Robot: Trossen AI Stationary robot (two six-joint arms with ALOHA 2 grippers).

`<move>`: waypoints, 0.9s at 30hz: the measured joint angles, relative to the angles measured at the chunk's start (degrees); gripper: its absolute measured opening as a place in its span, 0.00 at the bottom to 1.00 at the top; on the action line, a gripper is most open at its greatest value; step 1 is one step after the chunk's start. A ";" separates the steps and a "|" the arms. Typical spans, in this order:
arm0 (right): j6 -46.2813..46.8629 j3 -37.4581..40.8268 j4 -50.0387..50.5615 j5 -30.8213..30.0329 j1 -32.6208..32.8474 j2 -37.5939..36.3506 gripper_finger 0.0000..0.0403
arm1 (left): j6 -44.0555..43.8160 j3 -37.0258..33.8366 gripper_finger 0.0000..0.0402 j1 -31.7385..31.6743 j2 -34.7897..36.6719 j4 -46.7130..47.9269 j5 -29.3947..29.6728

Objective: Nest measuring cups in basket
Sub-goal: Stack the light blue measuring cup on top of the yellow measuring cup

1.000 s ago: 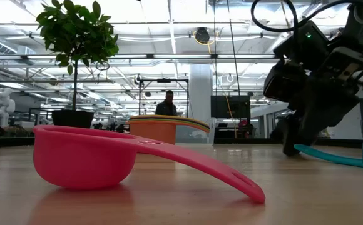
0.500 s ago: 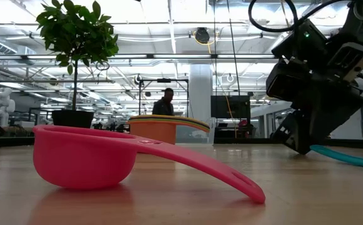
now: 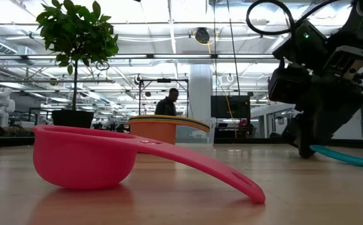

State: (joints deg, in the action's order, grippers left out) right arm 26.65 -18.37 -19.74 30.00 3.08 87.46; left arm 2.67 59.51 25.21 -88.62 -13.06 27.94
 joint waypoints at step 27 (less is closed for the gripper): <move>-4.91 -0.05 3.92 1.63 0.03 -0.04 0.07 | -0.15 0.00 0.54 0.02 0.00 0.04 0.00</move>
State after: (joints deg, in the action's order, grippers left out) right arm 21.75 -18.42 -15.81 31.63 3.11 87.42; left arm 2.52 59.51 25.23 -88.62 -13.02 27.94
